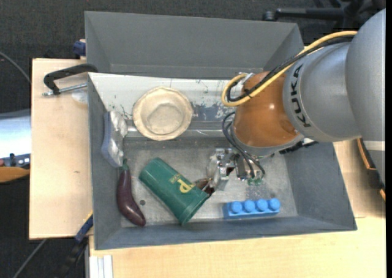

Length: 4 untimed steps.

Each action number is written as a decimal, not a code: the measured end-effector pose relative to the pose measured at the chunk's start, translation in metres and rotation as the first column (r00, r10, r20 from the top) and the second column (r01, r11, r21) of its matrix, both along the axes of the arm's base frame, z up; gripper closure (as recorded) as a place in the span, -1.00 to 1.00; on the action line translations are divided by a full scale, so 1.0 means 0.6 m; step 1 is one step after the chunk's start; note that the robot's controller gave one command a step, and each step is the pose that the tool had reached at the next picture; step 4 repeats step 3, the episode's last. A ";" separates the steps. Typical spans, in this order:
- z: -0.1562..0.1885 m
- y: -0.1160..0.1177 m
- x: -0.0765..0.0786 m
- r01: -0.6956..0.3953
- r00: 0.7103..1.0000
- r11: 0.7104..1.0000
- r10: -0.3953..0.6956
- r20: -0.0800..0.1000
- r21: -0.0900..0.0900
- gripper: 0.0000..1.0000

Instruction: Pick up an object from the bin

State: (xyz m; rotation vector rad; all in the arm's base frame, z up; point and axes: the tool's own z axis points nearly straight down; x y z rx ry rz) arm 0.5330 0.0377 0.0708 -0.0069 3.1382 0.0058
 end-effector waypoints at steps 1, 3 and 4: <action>0.000 0.000 0.000 0.000 1.000 1.000 0.000 0.000 0.000 1.00; 0.000 0.110 -0.008 0.059 0.998 0.998 -0.059 0.004 0.003 1.00; 0.000 0.110 -0.008 0.059 0.998 0.998 -0.059 0.004 0.003 1.00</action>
Offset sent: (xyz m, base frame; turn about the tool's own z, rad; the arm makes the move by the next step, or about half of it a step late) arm -0.0063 0.0470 -0.0008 0.0558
